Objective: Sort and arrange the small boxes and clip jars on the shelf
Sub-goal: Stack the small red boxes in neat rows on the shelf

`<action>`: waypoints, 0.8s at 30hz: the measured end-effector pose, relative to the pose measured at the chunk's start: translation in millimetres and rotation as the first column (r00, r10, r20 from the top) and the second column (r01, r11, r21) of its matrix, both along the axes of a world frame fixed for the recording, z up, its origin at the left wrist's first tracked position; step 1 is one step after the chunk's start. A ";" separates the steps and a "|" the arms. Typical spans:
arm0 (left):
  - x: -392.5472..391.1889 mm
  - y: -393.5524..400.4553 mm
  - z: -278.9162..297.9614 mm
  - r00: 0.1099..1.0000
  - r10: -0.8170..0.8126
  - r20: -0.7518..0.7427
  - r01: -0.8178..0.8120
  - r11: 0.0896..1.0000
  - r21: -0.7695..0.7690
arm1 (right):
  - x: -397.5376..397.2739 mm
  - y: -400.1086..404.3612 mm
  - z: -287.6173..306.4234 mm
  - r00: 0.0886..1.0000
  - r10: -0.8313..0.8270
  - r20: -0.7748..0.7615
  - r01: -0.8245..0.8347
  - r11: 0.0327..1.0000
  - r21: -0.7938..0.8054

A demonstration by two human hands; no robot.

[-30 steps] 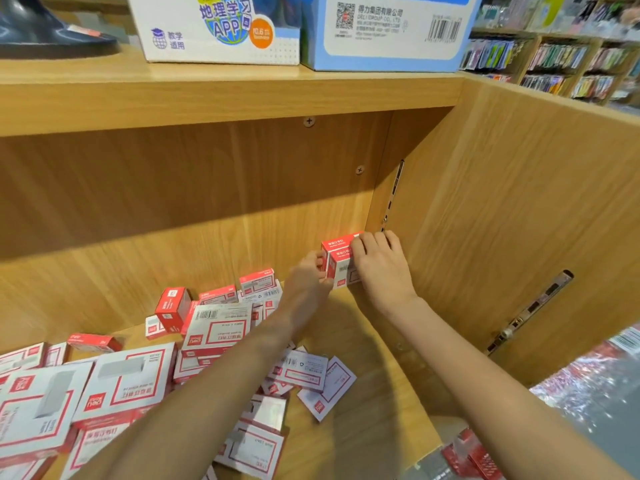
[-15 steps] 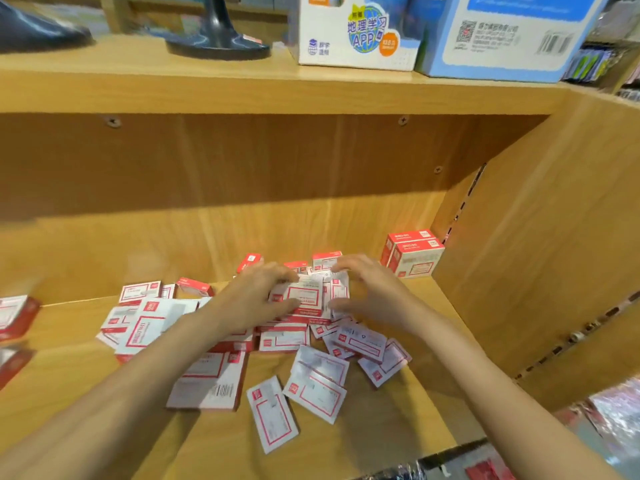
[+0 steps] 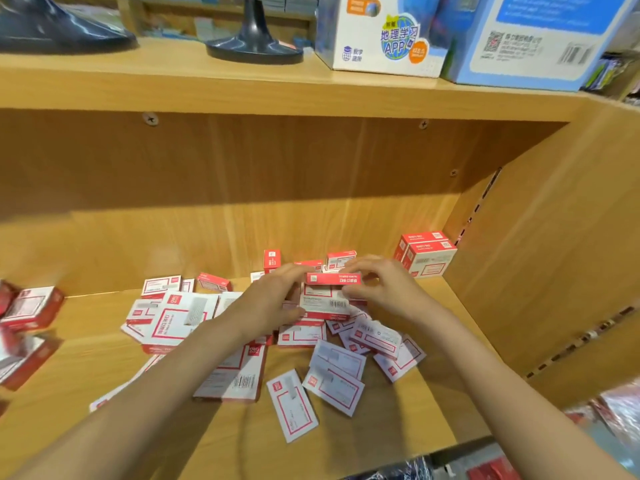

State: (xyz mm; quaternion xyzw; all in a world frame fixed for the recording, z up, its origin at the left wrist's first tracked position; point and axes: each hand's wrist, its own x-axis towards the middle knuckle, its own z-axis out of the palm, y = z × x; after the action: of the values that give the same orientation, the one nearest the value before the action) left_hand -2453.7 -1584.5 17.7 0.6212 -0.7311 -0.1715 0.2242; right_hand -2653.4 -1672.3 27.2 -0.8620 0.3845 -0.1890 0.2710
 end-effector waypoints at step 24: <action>3.0 -14.5 4.8 0.987 -0.064 0.144 0.048 0.992 0.113 | -28.0 -54.8 9.6 0.924 -0.323 -0.206 0.213 0.880 -0.424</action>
State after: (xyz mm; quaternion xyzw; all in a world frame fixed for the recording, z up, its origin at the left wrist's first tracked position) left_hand -2450.7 -1599.0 22.6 0.6227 -0.7524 -0.1710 0.1303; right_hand -2681.4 -1727.1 36.8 -0.8541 0.4882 -0.1791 0.0080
